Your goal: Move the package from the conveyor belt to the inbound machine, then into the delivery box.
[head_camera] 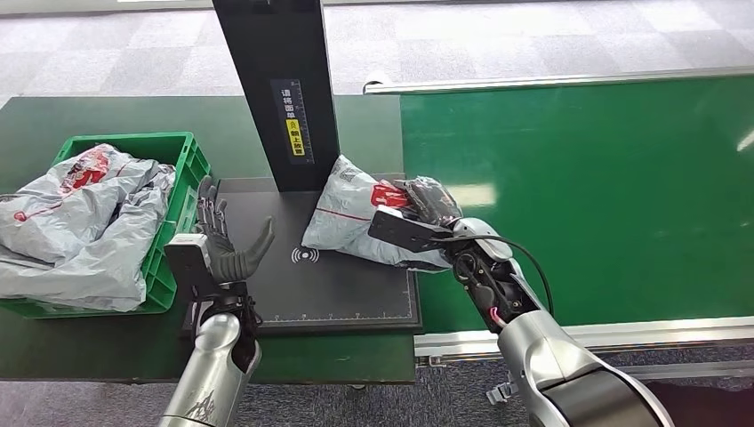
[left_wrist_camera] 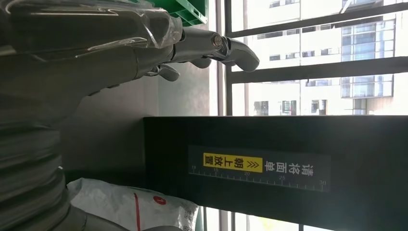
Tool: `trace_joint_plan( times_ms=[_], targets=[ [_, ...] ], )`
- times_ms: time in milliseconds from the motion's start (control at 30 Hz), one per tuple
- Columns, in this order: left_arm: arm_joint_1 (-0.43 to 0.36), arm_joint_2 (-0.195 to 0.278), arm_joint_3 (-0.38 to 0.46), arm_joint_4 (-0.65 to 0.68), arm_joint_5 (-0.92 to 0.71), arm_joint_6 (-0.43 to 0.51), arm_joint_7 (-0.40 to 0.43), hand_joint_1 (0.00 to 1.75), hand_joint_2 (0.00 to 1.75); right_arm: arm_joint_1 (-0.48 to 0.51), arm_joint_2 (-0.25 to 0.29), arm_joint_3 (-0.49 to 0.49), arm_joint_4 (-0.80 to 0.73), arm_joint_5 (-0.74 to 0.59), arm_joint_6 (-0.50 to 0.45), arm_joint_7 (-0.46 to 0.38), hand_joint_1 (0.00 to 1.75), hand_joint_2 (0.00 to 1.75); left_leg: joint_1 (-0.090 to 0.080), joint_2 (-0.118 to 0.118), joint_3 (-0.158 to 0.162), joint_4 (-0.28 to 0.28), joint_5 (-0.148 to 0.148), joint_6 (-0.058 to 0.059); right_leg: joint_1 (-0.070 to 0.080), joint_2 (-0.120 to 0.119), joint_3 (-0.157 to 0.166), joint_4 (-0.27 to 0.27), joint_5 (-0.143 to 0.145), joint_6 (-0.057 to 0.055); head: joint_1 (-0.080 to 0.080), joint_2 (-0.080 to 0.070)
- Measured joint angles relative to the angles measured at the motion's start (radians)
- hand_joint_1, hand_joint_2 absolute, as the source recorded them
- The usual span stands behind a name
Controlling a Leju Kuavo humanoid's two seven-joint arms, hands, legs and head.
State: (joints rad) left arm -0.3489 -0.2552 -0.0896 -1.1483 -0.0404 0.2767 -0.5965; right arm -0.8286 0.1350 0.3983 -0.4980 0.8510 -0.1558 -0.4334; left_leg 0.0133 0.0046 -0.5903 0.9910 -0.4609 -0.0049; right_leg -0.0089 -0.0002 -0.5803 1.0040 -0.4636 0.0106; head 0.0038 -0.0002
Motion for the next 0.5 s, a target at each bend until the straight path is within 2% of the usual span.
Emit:
trace_joint_plan(
  times_ms=[333, 500],
  targets=[
    [-0.030, -0.002, -0.028, 0.051, 0.007, -0.060, 0.011, 0.00, 1.75, -0.018, 0.014, 0.029, 0.072, -0.014, 0.139, 0.015, 1.75, 1.75, 0.000, 0.000, 0.001, 0.000, 0.000, 0.000, 0.000, 0.000, 0.000, 0.000, 0.000, 0.000, 0.000, 0.000],
    [-0.050, -0.007, -0.051, 0.086, 0.018, -0.079, 0.014, 0.00, 1.75, -0.020, 0.014, 0.031, 0.096, -0.029, 0.133, 0.016, 1.75, 1.75, 0.000, 0.000, 0.001, 0.000, 0.000, 0.000, 0.000, 0.000, 0.000, 0.000, 0.000, 0.000, 0.000, 0.000]
  ],
)
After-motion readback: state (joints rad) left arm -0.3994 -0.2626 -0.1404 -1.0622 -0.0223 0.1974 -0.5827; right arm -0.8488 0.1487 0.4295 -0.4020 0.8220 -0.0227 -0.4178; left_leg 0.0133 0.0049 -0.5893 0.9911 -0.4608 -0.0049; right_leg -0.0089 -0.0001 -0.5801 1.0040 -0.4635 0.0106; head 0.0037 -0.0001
